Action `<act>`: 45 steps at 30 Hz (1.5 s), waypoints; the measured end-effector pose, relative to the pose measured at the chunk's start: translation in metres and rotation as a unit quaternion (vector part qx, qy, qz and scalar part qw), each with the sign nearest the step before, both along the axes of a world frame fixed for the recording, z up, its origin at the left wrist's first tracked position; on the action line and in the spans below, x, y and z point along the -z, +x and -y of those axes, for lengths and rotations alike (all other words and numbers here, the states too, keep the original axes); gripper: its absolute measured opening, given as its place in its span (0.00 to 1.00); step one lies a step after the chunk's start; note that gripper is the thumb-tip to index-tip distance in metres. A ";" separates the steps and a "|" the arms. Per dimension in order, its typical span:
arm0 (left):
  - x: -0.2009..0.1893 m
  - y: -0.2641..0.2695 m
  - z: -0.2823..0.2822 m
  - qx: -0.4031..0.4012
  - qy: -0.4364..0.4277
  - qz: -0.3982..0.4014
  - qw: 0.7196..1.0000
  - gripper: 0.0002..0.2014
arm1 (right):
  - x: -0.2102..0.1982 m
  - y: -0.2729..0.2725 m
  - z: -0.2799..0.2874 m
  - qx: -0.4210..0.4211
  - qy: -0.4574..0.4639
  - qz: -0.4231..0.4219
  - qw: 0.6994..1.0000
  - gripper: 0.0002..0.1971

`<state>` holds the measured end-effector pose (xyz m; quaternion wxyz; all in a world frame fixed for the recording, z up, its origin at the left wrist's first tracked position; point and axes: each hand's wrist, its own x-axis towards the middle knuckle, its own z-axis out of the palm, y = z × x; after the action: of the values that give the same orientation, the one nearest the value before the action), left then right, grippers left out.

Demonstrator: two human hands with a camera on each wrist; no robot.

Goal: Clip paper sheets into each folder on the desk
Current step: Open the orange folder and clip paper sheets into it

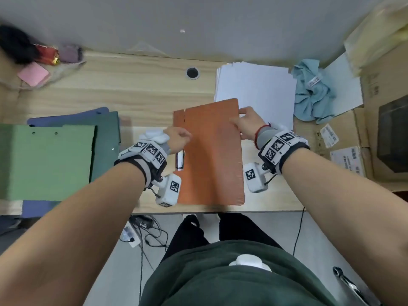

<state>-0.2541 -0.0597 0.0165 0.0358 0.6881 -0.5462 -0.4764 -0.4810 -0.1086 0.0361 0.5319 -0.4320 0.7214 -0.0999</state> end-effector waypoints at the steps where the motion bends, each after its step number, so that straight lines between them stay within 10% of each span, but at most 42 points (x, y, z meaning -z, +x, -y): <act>1: 0.010 -0.002 -0.003 0.029 0.029 0.023 0.999 0.15 | 0.008 -0.006 -0.004 -0.001 0.008 -0.019 1.000 0.33; 5: 0.037 -0.008 -0.017 0.130 0.094 0.078 0.984 0.22 | 0.037 -0.015 -0.023 -0.101 0.040 -0.089 0.990 0.31; 15: 0.053 0.006 -0.023 0.087 0.120 0.064 0.987 0.24 | 0.079 0.003 -0.036 -0.291 0.075 -0.181 0.936 0.19; 29: 0.026 0.155 -0.050 -0.257 0.032 0.235 0.937 0.14 | 0.059 0.095 -0.015 -0.233 0.039 -0.300 0.924 0.36; 37: 0.047 0.163 -0.061 -0.225 0.112 0.089 0.964 0.10 | 0.070 0.089 -0.012 -0.299 0.105 -0.301 0.899 0.23; 45: 0.068 0.090 -0.047 -0.159 0.142 0.023 0.977 0.22 | 0.079 0.043 -0.026 -0.162 0.176 -0.331 0.913 0.45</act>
<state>-0.1638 -0.0129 -0.0519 0.0004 0.7748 -0.3576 -0.5213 -0.4381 -0.0827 -0.0432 0.3388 -0.4509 0.7820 0.2652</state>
